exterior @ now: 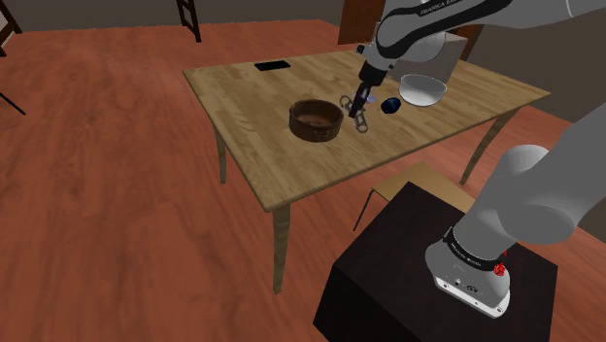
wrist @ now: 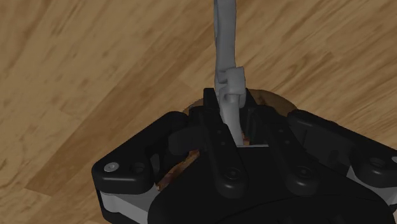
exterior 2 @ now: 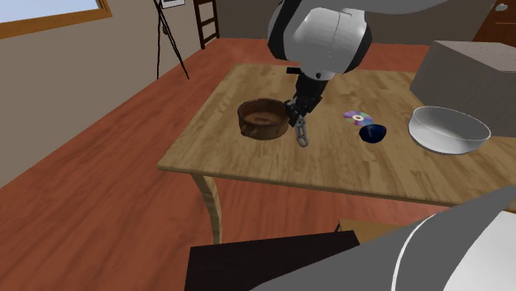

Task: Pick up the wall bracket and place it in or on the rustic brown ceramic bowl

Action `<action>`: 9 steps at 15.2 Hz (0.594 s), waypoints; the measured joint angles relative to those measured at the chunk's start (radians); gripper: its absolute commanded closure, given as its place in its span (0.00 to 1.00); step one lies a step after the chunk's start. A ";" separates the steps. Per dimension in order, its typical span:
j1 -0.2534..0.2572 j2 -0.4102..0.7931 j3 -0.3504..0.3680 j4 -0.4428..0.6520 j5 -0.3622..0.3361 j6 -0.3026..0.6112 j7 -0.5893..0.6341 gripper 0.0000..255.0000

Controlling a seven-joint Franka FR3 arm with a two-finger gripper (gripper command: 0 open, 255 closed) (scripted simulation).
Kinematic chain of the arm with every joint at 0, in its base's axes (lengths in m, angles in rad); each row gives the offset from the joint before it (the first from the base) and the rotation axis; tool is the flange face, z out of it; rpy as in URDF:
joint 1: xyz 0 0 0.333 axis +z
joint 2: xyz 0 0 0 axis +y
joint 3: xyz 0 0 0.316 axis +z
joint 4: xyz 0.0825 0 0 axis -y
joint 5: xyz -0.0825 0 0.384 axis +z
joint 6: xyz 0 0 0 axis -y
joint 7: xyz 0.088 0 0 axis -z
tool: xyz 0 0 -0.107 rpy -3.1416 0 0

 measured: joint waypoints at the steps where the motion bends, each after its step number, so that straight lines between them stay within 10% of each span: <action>1: -0.001 -0.006 0.001 0.005 -0.004 -0.010 0.004 1.00; 9: -0.009 -0.049 0.018 0.075 -0.032 -0.118 0.040 1.00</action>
